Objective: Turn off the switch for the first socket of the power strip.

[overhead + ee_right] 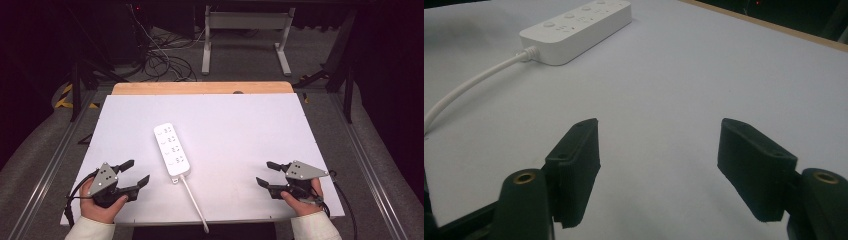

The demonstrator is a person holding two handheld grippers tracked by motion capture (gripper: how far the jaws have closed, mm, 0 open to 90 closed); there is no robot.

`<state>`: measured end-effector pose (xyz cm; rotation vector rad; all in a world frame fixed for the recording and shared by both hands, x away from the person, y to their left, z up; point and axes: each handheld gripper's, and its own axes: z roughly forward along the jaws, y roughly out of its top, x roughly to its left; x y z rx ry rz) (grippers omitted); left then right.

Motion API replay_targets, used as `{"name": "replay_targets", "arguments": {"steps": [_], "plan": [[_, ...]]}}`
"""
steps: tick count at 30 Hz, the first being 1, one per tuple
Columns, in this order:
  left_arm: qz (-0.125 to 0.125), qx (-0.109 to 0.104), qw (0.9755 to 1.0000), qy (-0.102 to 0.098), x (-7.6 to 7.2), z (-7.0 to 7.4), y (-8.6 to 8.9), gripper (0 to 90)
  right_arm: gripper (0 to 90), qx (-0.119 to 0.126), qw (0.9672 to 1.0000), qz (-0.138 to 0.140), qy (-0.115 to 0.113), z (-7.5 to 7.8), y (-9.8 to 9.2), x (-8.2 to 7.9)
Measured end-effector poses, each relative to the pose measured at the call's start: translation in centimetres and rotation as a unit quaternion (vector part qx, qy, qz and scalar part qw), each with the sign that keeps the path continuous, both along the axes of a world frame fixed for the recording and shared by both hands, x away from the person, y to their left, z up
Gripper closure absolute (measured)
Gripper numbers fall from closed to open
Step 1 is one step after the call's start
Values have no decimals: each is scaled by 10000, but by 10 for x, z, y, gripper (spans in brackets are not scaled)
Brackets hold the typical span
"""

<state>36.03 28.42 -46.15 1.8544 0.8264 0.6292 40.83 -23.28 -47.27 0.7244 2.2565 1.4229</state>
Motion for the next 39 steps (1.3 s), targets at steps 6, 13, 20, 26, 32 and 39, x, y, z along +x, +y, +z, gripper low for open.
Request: {"name": "replay_targets", "arguments": {"steps": [6, 13, 20, 26, 32, 39], "plan": [[-21, 16, 10000, 42, -1, 2, -1, 290, 350, -2, 10000, 22, 10, 0, 0, 0], [-80, -24, 9998, 160, 0, 7, -3, 322, 363, -10, 10000, 64, 0, 0, 1, -1], [-235, -37, 9994, 245, 6, 16, -6, 386, 366, 20, 10000, 86, 31, 0, 2, -1], [-341, 35, 9990, 292, 12, 21, -12, 411, 366, 14, 9999, 110, 50, -1, 3, 0], [-429, 21, 9987, 258, 19, 28, -20, 414, 362, 13, 9999, 106, 69, -2, 4, 0], [-515, 13, 9983, 278, 25, 33, -25, 414, 364, 23, 9999, 137, 82, -2, 4, 0]]}}
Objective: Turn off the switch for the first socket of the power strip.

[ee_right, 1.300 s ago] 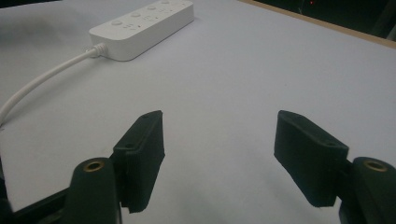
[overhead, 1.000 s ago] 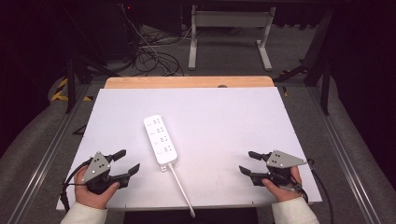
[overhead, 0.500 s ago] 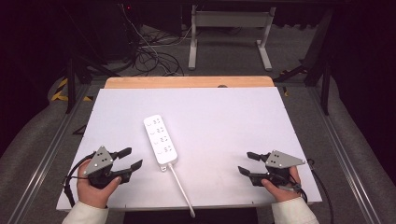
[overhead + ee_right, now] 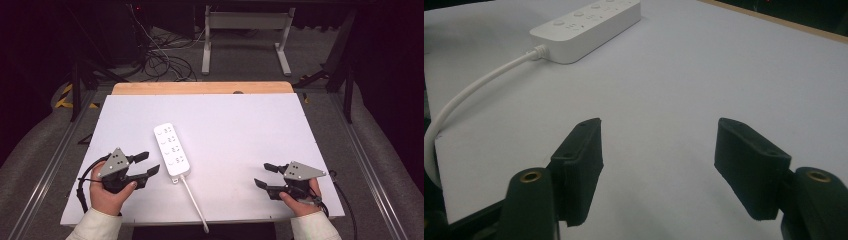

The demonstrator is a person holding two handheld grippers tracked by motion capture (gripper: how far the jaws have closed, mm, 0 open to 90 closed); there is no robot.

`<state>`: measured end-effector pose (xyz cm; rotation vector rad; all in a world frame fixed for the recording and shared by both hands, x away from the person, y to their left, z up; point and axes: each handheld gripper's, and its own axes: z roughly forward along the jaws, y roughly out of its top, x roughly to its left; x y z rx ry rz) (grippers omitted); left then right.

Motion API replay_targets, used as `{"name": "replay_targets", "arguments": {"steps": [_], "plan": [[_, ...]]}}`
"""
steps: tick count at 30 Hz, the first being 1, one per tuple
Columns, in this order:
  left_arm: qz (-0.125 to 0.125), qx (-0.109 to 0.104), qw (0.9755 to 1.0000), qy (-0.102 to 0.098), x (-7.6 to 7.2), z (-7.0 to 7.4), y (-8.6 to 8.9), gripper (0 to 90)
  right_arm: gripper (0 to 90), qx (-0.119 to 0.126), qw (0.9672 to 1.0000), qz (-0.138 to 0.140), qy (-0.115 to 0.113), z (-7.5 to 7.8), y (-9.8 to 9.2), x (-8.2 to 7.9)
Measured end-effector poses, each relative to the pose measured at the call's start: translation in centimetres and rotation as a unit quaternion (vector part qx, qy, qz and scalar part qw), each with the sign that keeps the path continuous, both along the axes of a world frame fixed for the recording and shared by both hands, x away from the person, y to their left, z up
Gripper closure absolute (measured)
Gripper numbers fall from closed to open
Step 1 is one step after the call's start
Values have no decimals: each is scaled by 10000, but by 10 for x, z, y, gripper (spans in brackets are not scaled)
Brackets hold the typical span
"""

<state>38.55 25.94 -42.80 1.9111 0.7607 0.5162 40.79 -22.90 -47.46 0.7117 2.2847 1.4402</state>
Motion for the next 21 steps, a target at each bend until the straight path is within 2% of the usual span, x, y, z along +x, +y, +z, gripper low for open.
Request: {"name": "replay_targets", "arguments": {"steps": [10, 13, 16, 20, 21], "plan": [[-37, 41, 10000, -9, 8, 5, -8, 415, 368, 2, 10000, 12, -1, 0, 1, 0], [-76, 24, 10000, 28, 8, 6, -8, 446, 370, -10, 10000, 38, -8, 0, 2, 0], [-126, 48, 9999, 61, 9, 7, -9, 521, 371, -19, 10000, 28, -6, 0, 1, 0], [-256, 194, 9994, 147, 13, 14, -13, 697, 372, -13, 10000, 41, -14, 0, 1, 0], [-325, 299, 9987, 246, 15, 18, -16, 742, 372, -15, 10000, 42, -11, 0, 1, 0]]}}
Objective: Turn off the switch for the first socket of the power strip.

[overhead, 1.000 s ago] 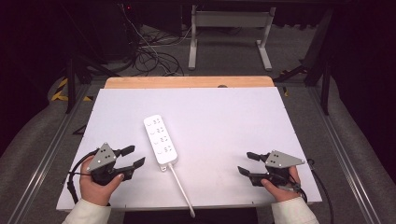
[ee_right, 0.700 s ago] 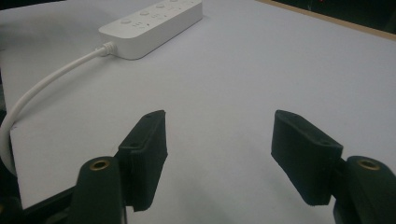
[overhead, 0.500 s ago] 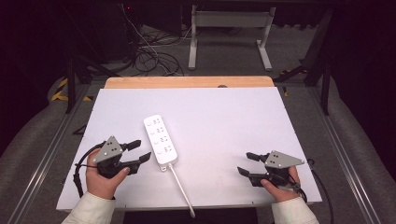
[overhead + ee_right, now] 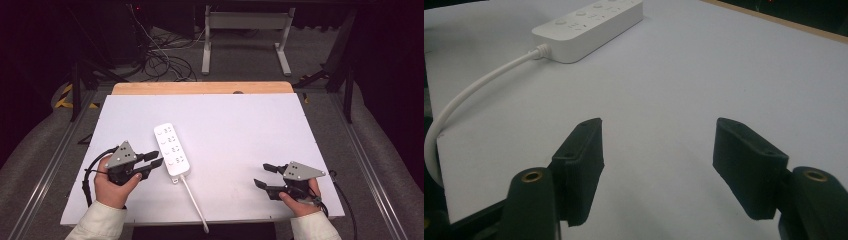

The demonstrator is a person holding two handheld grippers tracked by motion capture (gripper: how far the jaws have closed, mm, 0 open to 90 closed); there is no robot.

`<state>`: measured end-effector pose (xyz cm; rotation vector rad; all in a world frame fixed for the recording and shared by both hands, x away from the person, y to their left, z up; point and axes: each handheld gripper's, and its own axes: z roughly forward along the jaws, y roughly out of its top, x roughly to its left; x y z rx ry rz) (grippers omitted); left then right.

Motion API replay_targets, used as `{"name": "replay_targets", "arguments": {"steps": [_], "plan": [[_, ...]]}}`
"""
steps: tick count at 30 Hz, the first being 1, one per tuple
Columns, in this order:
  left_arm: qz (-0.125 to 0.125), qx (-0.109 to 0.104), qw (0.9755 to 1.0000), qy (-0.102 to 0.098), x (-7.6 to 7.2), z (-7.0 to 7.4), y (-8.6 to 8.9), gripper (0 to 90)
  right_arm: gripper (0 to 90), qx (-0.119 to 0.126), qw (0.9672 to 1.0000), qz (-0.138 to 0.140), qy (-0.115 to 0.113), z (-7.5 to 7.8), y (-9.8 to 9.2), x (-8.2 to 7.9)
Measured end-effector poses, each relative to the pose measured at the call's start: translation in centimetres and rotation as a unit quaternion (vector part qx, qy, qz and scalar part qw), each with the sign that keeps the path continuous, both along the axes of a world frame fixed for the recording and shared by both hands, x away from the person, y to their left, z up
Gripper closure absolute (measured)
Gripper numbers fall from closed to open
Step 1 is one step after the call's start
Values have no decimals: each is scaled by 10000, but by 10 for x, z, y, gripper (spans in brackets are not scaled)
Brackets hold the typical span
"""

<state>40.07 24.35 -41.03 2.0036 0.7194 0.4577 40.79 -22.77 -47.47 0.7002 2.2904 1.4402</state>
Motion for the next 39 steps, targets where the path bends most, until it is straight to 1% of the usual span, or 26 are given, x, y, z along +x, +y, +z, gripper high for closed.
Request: {"name": "replay_targets", "arguments": {"steps": [1, 2, 4, 7, 10, 11, 12, 17, 19, 21, 22, 23, 24, 25, 26, 27, 28, 29, 30, 31, 32, 35, 36, 37, 38, 39], "plan": [[0, 0, 10000, 0, 0, 0, 0, 784, 372, 0, 10000, 0, 0, 0, 0, 0], [-74, 152, 9998, 79, 4, 4, -3, 829, 372, -3, 10000, 0, -1, 0, 0, 0], [-118, 268, 9994, 206, 8, 6, -7, 889, 373, 5, 10000, -4, -1, 0, 0, 0], [-126, 318, 9991, 268, 12, 7, -9, 897, 373, 1, 10000, -11, -3, 0, -1, 0], [-165, 400, 9981, 429, 18, 9, -15, 898, 373, -3, 10000, -12, 10, 0, -1, 0], [-183, 472, 9978, 437, 20, 10, -16, 899, 373, -3, 10000, -10, 11, 0, -1, 0], [-183, 472, 9978, 437, 20, 10, -16, 898, 373, -2, 10000, -10, 12, 0, -1, 0], [-252, 677, 9948, 714, 32, 9, -22, 899, 373, -7, 10000, 1, 4, 0, -1, 0], [-263, 725, 9942, 748, 34, 8, -23, 899, 373, -9, 10000, -3, 11, 0, -1, 0], [-305, 817, 9926, 841, 39, 7, -24, 899, 373, -10, 10000, -2, 12, 0, -1, 0], [-332, 885, 9912, 923, 42, 6, -26, 899, 373, -18, 10000, -1, 2, 0, -1, 0], [-332, 885, 9912, 923, 42, 6, -26, 899, 373, -20, 10000, 3, 3, 0, -1, 0], [-369, 980, 9894, 1005, 46, 5, -28, 899, 373, -22, 10000, -1, -1, 0, -1, 0], [-369, 980, 9894, 1005, 46, 5, -28, 899, 374, -25, 10000, -4, -3, 0, -1, 0], [-392, 1033, 9884, 1046, 48, 4, -29, 899, 374, -25, 10000, -4, -3, 0, -1, 0], [-400, 1154, 9861, 1125, 51, 2, -32, 899, 374, -25, 10000, -9, 1, 0, -1, 0], [-400, 1154, 9861, 1125, 51, 2, -32, 899, 374, -27, 10000, -9, -1, 0, -1, 0], [-422, 1185, 9852, 1167, 53, 1, -34, 898, 374, -28, 10000, -5, 3, 0, -1, 0], [-425, 1264, 9830, 1259, 56, -1, -36, 899, 374, -23, 10000, 2, 4, 0, -1, 0], [-425, 1264, 9830, 1259, 56, -1, -36, 899, 374, -23, 10000, 2, 4, 0, -1, 0], [-440, 1342, 9808, 1344, 59, -3, -39, 899, 374, -23, 10000, 3, 2, 0, -1, 0], [-465, 1420, 9778, 1470, 63, -6, -41, 899, 374, -32, 10000, -6, 5, 0, -1, 0], [-465, 1420, 9778, 1470, 63, -6, -41, 899, 374, -32, 10000, -4, 8, 0, -1, 0], [-466, 1457, 9767, 1508, 64, -7, -42, 899, 374, -32, 10000, -3, 11, 0, -1, 0], [-471, 1536, 9748, 1547, 66, -8, -43, 899, 374, -32, 10000, 1, 11, 0, -1, 0], [-468, 1564, 9738, 1584, 66, -9, -43, 899, 374, -32, 10000, 1, 11, 0, -1, 0]]}}
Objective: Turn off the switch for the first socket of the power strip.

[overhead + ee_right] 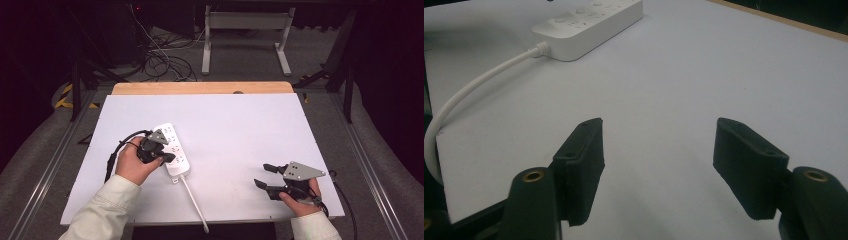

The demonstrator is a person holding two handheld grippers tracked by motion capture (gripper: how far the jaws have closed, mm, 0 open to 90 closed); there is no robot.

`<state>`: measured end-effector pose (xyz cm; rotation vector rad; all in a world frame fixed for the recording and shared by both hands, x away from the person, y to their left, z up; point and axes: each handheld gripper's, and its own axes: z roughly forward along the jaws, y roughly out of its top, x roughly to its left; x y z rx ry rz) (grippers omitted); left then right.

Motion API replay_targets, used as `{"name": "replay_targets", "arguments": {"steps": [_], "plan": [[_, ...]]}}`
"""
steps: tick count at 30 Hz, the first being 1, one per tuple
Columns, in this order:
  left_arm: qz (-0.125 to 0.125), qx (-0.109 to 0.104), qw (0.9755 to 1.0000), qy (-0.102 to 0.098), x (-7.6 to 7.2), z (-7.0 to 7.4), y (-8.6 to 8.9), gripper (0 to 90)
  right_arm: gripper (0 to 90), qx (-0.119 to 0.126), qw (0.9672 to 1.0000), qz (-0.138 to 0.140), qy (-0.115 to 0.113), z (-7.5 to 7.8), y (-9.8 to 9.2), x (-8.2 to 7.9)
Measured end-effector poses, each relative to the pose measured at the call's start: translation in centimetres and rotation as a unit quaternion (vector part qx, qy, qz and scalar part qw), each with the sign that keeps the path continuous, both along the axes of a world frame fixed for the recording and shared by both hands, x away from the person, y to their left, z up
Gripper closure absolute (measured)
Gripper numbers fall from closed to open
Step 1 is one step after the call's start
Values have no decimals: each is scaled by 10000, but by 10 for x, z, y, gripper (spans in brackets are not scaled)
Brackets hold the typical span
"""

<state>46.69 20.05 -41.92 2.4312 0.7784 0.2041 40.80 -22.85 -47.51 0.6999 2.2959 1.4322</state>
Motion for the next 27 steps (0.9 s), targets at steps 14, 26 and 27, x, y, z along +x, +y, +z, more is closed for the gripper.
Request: {"name": "replay_targets", "arguments": {"steps": [14, 26, 27], "plan": [[-17, 295, 9990, 338, 10, -6, -5, 899, 374, 2, 10000, 6, 8, 0, 0, 0], [-24, 378, 9985, 384, 18, -14, -6, 899, 373, 18, 10000, 23, 26, -1, 0, 0], [-34, 353, 9985, 410, 18, -14, -7, 899, 373, 13, 10000, 31, 28, -1, 0, 0]]}}
